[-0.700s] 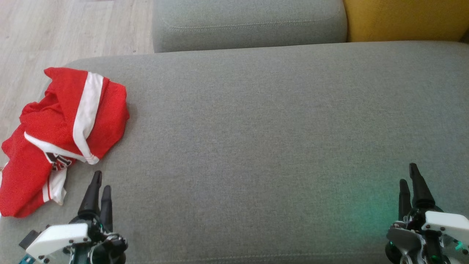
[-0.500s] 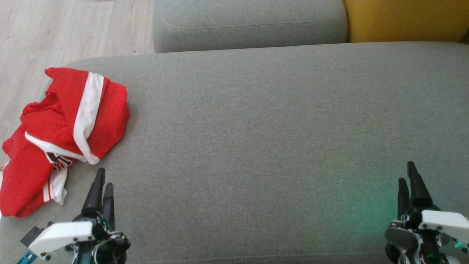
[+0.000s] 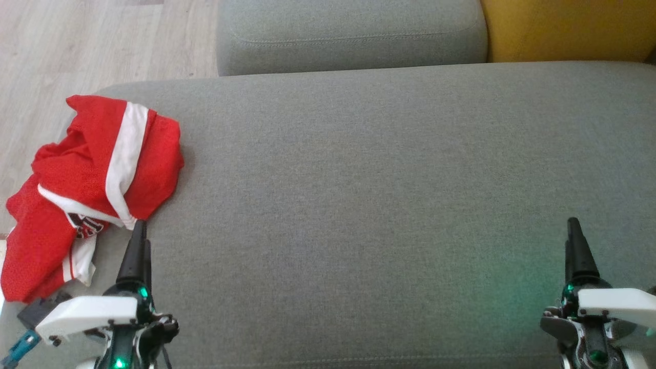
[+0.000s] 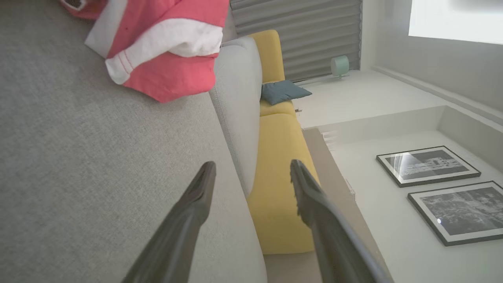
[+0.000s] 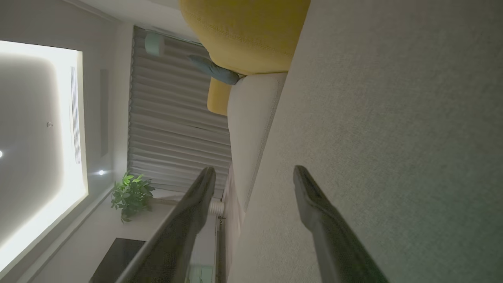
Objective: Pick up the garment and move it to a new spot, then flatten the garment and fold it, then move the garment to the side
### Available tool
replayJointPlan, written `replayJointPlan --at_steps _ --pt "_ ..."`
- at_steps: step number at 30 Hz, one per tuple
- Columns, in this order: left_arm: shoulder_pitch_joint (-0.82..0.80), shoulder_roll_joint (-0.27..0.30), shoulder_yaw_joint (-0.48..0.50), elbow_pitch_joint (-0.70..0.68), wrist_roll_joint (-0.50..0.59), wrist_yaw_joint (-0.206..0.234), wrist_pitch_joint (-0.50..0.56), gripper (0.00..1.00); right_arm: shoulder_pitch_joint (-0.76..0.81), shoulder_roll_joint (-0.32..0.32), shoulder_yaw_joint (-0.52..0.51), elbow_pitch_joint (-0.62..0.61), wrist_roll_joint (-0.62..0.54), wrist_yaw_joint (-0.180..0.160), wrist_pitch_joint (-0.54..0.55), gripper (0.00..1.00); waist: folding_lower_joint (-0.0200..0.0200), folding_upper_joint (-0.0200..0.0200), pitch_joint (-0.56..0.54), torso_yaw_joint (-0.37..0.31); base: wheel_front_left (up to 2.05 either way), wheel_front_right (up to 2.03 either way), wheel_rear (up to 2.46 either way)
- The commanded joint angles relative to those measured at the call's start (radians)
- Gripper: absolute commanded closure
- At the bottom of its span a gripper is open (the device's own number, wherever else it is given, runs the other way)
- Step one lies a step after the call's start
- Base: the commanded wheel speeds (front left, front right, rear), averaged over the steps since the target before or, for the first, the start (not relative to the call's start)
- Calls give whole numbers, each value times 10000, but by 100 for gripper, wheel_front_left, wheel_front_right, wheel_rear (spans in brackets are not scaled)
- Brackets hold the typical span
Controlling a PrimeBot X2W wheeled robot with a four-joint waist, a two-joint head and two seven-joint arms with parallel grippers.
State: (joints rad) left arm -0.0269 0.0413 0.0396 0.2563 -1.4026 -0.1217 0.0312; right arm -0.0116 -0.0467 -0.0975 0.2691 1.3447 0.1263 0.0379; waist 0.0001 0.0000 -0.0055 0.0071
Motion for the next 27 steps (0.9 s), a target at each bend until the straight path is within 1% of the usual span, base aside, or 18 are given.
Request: replayJointPlan --at_steps 1,13,27 --pt "-549 207 8 -430 241 -28 -81 0 -563 -210 106 -418 -273 11 -74 0 -1 0 -3 -1 0 0 0" --pt "-677 331 -206 -778 2163 -35 -432 0 -582 -252 367 -923 -2364 15 -174 0 -1 0 -33 18 0 0 0" --pt "-822 483 -423 -961 4151 -44 -842 0 -515 -321 688 -1403 -4373 20 -291 0 -1 0 -73 3 0 0 0"
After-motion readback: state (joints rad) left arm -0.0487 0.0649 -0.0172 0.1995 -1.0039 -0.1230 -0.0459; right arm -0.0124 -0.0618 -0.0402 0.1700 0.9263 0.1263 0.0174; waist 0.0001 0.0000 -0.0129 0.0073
